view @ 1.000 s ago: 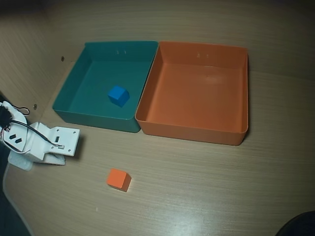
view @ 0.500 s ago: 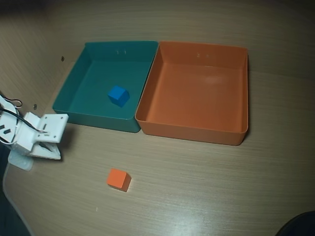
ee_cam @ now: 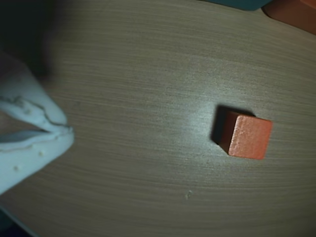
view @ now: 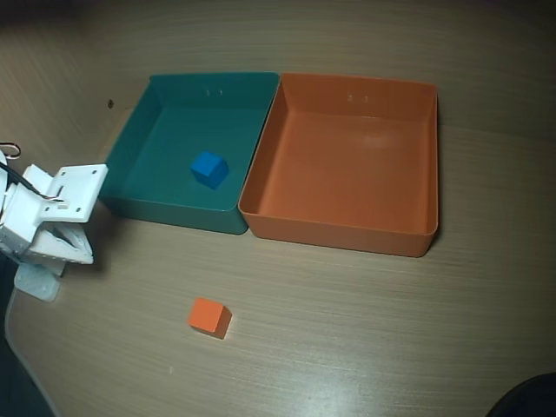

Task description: Grasp a cube and put it in the box.

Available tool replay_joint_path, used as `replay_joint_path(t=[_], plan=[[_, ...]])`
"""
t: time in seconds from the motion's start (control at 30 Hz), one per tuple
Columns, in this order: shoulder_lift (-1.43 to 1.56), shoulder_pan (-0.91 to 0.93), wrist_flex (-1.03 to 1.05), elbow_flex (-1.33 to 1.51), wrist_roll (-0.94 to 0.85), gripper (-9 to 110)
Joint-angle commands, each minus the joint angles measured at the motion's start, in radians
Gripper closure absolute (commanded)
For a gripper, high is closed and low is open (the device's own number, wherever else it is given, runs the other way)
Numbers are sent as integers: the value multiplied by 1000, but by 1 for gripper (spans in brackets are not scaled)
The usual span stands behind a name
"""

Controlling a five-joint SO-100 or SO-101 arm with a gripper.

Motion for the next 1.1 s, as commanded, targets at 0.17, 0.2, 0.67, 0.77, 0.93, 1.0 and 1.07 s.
replay_joint_path(t=[0.17,0.2,0.67,0.77,0.93,1.0,1.07], plan=[[-417,-2,-18,-397,-5,107],[-465,0,-18,-437,-5,107],[-942,44,-20,-845,-6,107],[-1011,60,-20,-905,-6,107],[-1104,75,-20,-962,-8,107],[-1129,75,-20,-963,-8,107],[-1150,75,-20,-963,-8,107]])
